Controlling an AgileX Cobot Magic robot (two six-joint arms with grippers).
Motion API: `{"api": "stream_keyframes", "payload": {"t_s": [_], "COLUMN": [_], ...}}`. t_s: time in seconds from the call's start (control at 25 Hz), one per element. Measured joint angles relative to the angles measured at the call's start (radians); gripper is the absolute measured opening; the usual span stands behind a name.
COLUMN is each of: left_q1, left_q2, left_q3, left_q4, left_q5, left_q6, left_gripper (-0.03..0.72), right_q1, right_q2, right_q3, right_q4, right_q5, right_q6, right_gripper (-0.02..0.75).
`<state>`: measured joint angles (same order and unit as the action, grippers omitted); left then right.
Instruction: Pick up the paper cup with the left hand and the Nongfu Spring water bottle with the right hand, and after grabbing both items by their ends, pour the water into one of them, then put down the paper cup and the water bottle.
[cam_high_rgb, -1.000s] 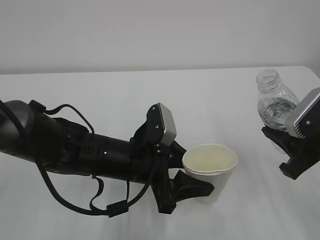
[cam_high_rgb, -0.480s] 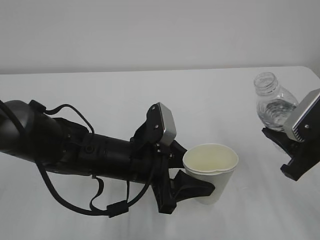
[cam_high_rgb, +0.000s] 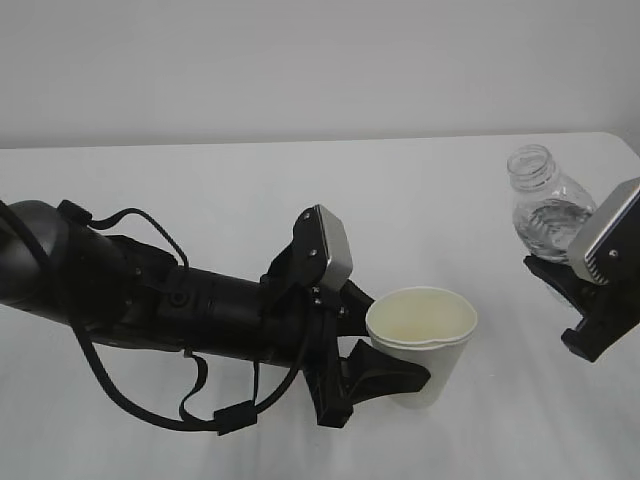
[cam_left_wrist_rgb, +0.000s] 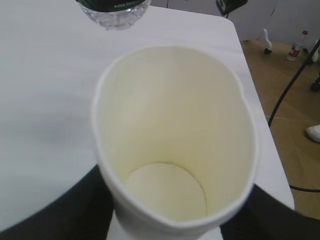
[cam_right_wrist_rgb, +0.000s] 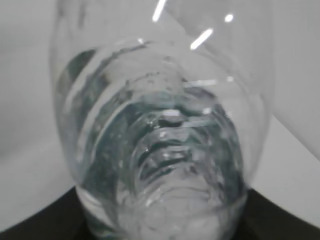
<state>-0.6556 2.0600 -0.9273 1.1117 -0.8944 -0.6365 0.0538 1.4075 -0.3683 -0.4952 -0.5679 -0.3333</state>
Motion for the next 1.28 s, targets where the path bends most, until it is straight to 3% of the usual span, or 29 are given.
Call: {"api": "stream_keyframes", "payload": {"t_s": [0.64, 1.28], "left_q1": [0.0, 0.0], "left_q2": [0.0, 0.0], "left_q3": [0.0, 0.0], "left_q4": [0.0, 0.0], "left_q5": [-0.002, -0.002], "left_q6": [-0.002, -0.002], "left_gripper": [0.429, 0.429], "right_q1": [0.0, 0.0], "right_q2": [0.0, 0.0], "right_q3": [0.0, 0.0], "right_q4": [0.0, -0.002], "right_q5": [0.0, -0.001], "right_q6": [-0.005, -0.144], "right_gripper": [0.393, 0.392]}}
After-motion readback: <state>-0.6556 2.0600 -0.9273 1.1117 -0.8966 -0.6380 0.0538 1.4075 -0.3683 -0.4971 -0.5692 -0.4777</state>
